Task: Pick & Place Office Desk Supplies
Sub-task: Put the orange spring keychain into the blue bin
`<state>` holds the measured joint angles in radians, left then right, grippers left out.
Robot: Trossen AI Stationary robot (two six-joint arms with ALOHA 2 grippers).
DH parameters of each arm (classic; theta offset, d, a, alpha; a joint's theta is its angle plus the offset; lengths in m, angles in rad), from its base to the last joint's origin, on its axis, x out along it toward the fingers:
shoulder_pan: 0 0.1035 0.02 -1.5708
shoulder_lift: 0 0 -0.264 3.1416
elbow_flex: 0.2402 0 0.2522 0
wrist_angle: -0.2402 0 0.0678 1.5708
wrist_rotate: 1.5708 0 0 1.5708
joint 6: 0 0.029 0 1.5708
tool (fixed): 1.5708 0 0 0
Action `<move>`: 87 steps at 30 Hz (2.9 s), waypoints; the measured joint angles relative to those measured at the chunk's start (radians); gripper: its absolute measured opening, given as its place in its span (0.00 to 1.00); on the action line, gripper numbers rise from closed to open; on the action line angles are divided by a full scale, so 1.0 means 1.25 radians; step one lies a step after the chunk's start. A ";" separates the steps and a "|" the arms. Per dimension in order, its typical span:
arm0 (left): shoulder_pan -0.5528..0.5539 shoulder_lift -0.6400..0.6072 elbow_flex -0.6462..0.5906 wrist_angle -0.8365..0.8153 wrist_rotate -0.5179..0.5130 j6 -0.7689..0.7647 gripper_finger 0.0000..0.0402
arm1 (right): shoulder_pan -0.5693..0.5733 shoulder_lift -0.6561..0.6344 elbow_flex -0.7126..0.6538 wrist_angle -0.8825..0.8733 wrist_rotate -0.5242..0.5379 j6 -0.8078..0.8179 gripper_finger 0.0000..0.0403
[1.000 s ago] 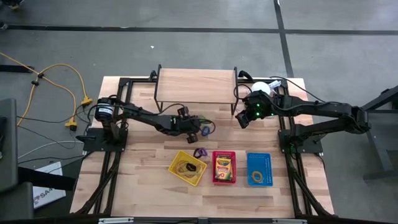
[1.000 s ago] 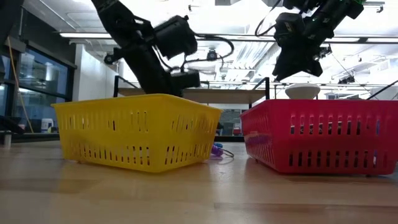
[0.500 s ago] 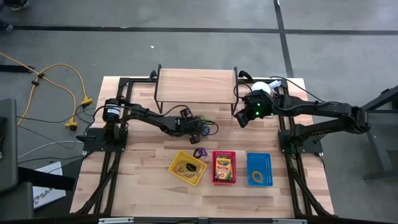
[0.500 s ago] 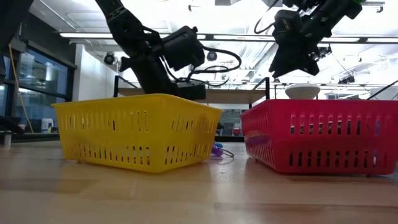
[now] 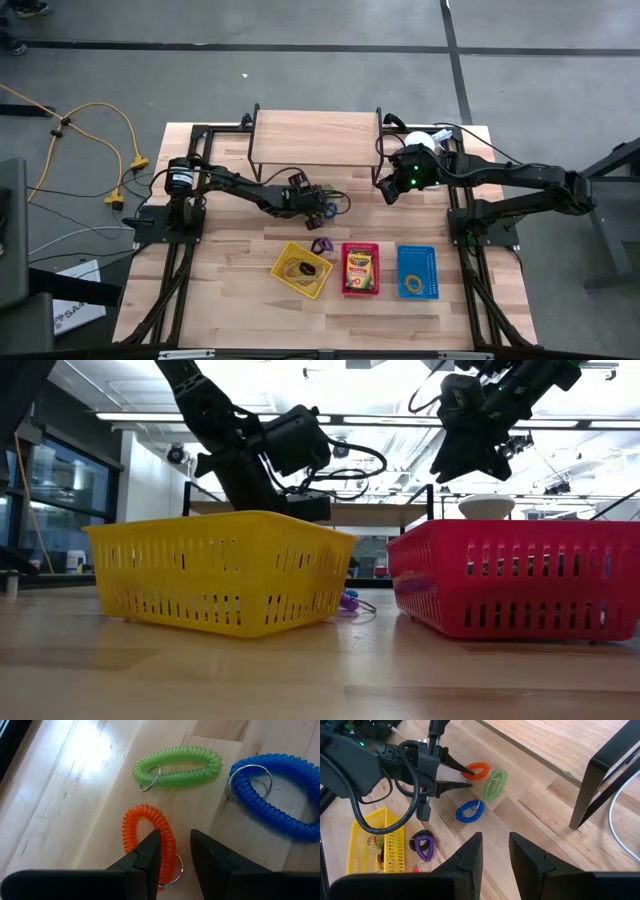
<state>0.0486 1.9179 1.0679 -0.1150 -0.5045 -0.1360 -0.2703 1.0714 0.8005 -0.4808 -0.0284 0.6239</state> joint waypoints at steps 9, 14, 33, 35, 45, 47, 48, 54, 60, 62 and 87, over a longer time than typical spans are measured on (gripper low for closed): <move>0.000 0.000 -0.001 -0.007 0.004 -0.010 0.12 | 0.000 0.000 0.000 0.000 0.000 0.000 0.21; -0.004 0.000 -0.001 -0.008 0.004 -0.010 0.06 | 0.000 0.000 0.000 0.000 0.000 0.000 0.21; -0.093 -0.110 -0.002 -0.007 0.015 -0.009 0.05 | 0.000 0.000 0.000 0.000 0.000 0.000 0.21; -0.099 -0.126 -0.002 -0.008 0.017 -0.009 0.05 | 0.000 0.000 0.000 0.000 0.000 0.000 0.21; -0.106 -0.188 -0.002 0.019 0.077 -0.010 0.05 | 0.000 0.000 0.000 0.000 0.000 0.000 0.21; -0.106 -0.192 -0.001 0.031 0.097 -0.010 0.05 | 0.000 0.000 0.000 0.000 0.000 0.000 0.21; -0.106 -0.193 -0.001 0.038 0.114 -0.011 0.05 | 0.000 0.000 0.000 0.000 0.000 0.000 0.21; -0.106 -0.193 -0.001 0.075 0.193 -0.008 0.05 | 0.000 0.000 0.000 0.000 0.000 0.000 0.21; -0.106 -0.193 -0.001 0.167 0.258 0.034 0.05 | 0.000 0.000 0.000 0.000 0.001 -0.084 0.21; -0.106 -0.193 -0.001 0.204 0.268 0.055 0.05 | 0.000 0.000 0.000 0.000 0.003 -0.113 0.21; -0.106 -0.193 0.000 0.380 0.393 0.072 0.05 | 0.008 0.000 0.000 0.011 -0.110 -0.097 0.21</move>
<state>-0.0837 1.6768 1.0676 0.3596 -0.0135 -0.0454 -0.2607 1.0714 0.8005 -0.4667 -0.1662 0.5028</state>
